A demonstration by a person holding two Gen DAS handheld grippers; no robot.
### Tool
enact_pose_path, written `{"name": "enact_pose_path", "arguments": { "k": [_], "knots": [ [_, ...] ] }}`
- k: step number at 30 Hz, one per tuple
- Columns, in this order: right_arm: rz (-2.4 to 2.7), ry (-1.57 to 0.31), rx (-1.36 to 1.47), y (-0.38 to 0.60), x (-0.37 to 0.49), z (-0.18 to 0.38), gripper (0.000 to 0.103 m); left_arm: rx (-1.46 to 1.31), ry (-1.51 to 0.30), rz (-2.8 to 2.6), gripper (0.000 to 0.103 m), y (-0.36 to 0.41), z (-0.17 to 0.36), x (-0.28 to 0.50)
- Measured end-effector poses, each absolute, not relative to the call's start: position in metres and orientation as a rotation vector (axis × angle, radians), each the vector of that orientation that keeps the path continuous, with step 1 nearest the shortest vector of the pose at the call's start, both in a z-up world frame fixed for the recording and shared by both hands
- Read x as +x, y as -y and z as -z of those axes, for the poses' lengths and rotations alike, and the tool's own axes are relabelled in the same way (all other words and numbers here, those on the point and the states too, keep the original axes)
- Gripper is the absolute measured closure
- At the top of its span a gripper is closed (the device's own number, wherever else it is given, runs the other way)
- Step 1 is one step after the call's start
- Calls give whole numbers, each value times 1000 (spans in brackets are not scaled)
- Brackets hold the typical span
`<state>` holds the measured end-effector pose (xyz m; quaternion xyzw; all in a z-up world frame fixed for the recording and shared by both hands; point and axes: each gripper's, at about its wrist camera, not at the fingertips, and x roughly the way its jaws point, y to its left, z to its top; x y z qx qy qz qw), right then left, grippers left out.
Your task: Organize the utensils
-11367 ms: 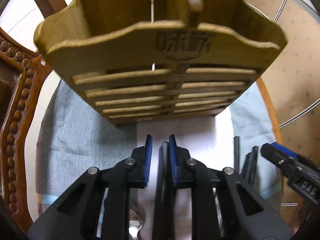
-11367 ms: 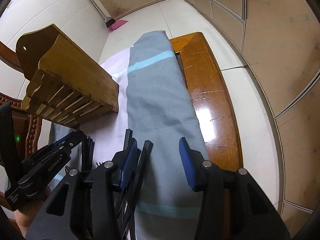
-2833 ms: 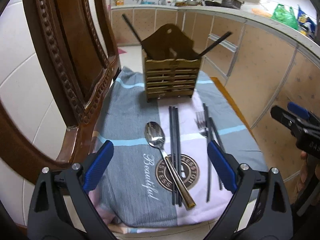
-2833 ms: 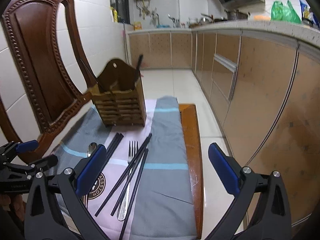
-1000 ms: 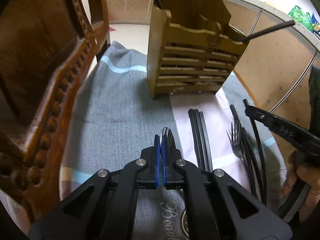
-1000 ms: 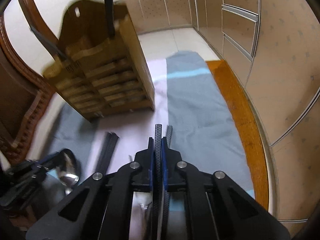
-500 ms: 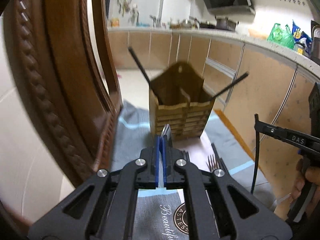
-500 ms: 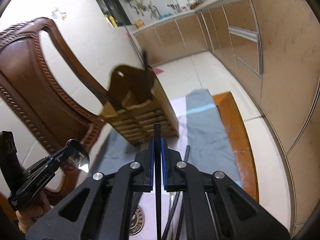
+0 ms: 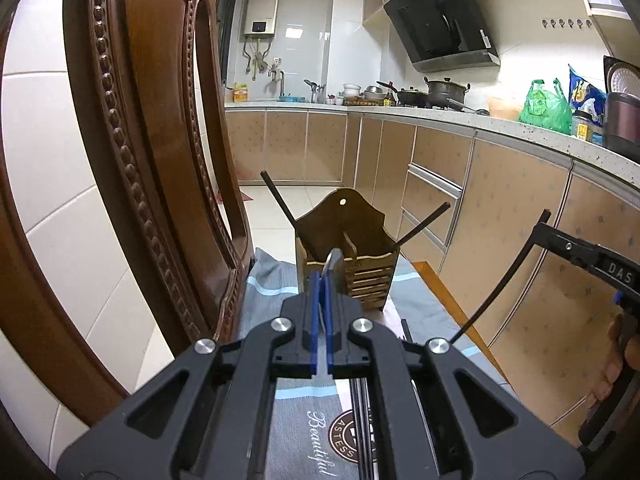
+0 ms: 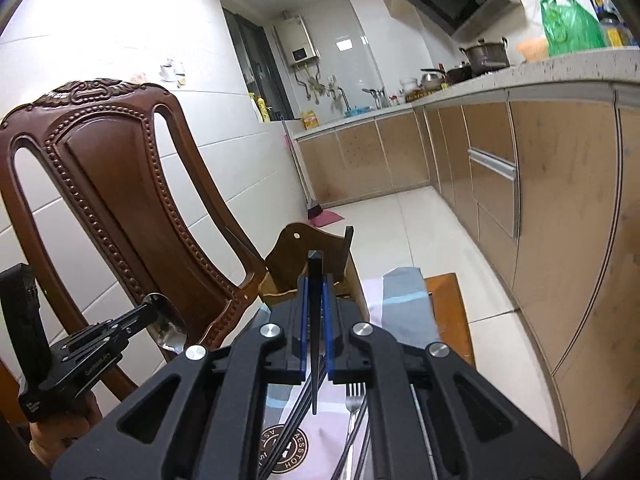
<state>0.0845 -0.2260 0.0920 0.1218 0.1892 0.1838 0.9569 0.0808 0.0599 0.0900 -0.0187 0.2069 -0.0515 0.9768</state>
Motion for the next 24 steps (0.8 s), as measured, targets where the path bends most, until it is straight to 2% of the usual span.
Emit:
{"name": "enact_pose_path", "arguments": {
  "k": [24],
  "knots": [
    [-369, -395, 195, 221, 74, -90, 96, -32, -429, 82, 101, -60, -93, 84]
  ]
}}
